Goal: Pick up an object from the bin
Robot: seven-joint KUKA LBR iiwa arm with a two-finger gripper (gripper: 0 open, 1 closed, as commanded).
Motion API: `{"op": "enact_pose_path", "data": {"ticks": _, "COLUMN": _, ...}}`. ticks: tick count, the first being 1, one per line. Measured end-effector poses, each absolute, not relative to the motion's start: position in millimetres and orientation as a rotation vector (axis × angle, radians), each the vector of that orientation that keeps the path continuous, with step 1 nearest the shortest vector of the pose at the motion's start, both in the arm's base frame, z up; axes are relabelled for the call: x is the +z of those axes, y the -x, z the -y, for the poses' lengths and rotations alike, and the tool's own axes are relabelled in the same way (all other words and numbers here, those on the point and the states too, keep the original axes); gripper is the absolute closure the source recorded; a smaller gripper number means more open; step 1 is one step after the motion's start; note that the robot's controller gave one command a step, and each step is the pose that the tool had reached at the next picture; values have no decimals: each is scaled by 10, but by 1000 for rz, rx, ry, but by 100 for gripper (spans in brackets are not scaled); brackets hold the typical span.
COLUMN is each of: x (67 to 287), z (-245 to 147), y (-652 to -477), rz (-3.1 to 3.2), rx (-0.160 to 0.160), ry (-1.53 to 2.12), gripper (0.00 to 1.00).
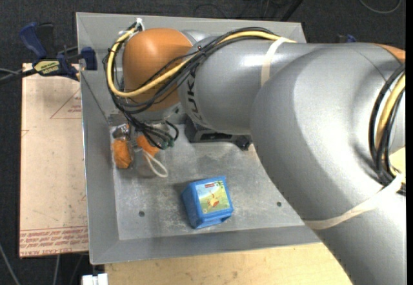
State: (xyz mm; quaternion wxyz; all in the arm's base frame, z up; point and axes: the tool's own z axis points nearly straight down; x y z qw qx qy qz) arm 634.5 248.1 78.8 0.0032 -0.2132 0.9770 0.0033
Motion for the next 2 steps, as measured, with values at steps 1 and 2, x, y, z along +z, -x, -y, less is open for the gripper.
{"op": "enact_pose_path", "data": {"ticks": 1, "x": 990, "z": -2478, "y": -6331, "rz": -3068, "rx": 9, "ry": 670, "gripper": 100}}
{"op": "enact_pose_path", "data": {"ticks": 2, "x": 1175, "z": -2489, "y": -6356, "rz": -3058, "rx": 11, "ry": 667, "gripper": 100}}
